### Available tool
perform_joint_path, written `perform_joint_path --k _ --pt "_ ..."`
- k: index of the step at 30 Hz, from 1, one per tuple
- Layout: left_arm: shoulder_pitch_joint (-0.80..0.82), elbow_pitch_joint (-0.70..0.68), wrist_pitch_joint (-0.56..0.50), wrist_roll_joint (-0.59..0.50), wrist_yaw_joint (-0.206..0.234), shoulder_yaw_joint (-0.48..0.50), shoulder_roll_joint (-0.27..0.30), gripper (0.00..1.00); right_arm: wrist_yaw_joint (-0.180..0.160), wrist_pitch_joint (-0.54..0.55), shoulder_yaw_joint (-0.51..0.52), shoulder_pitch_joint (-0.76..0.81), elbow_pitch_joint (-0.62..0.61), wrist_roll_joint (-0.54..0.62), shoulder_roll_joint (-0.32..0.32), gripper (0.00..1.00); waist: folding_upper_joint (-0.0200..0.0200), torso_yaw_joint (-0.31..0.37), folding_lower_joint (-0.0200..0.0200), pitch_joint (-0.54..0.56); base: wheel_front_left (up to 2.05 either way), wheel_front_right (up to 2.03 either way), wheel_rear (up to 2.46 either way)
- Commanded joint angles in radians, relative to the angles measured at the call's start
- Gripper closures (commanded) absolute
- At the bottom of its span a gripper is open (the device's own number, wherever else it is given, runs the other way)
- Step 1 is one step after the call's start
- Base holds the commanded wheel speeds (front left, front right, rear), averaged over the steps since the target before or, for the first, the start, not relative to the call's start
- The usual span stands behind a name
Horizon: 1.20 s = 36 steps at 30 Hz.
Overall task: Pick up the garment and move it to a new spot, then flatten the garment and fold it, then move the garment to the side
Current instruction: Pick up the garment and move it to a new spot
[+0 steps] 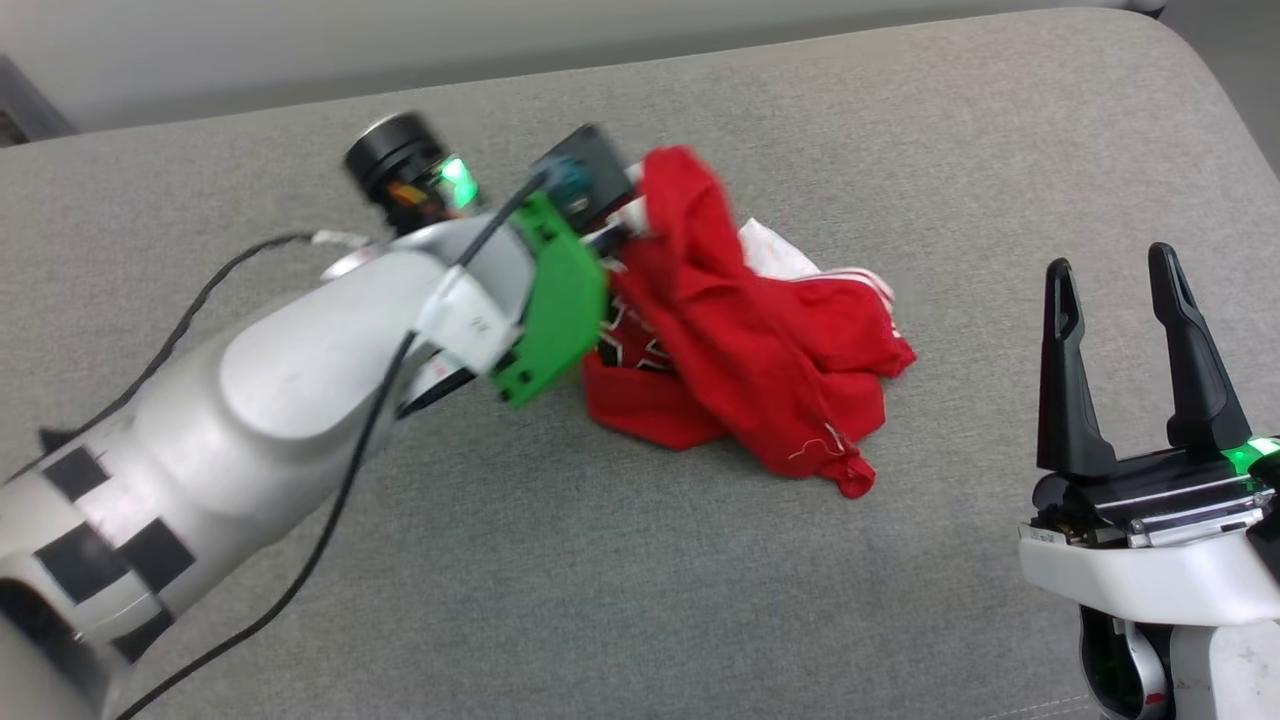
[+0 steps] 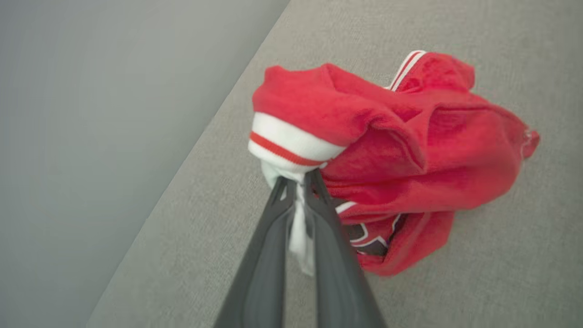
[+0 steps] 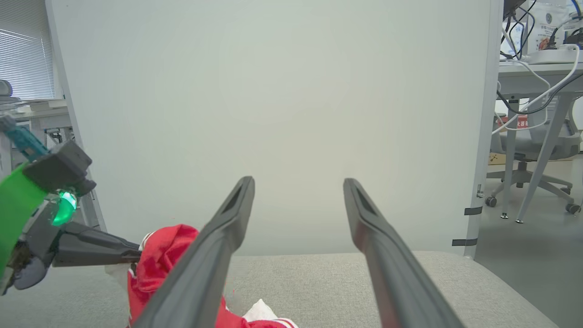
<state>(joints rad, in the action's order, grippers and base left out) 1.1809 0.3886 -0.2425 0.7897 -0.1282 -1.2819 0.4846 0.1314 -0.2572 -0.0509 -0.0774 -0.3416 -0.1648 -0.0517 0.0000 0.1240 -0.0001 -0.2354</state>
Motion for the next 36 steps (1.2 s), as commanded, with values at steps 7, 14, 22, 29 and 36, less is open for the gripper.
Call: perform_joint_path --k 7,14,22,29,36 --pt "-0.175 0.115 0.095 0.038 0.017 0.005 0.128 1.0 -0.001 -0.005 0.001 0.007 0.001 0.006 0.001 0.0 0.0 -0.038 0.0001 -0.016 0.0 0.0 0.0" --pt "-0.315 0.194 0.146 0.104 0.048 0.017 0.196 1.0 -0.001 -0.005 -0.005 0.003 0.008 0.013 0.001 0.0 0.0 -0.054 0.0001 -0.026 0.0 0.0 0.0" --pt "-0.39 0.227 0.226 0.138 0.112 0.044 0.183 0.0 -0.001 -0.005 -0.011 0.016 0.026 0.021 0.001 0.0 0.0 -0.071 0.0001 -0.005 0.0 0.0 0.0" --pt "-0.442 0.193 0.409 0.136 0.238 0.105 0.161 0.0 -0.001 -0.005 -0.013 0.052 0.053 0.025 0.001 0.0 0.0 -0.088 0.0001 0.073 0.0 0.0 0.0" --pt "-0.535 0.069 0.495 0.11 0.396 0.166 0.164 0.0 -0.001 -0.005 -0.002 0.107 0.067 0.038 0.001 0.0 0.0 -0.115 0.0001 0.149 0.0 0.0 0.0"
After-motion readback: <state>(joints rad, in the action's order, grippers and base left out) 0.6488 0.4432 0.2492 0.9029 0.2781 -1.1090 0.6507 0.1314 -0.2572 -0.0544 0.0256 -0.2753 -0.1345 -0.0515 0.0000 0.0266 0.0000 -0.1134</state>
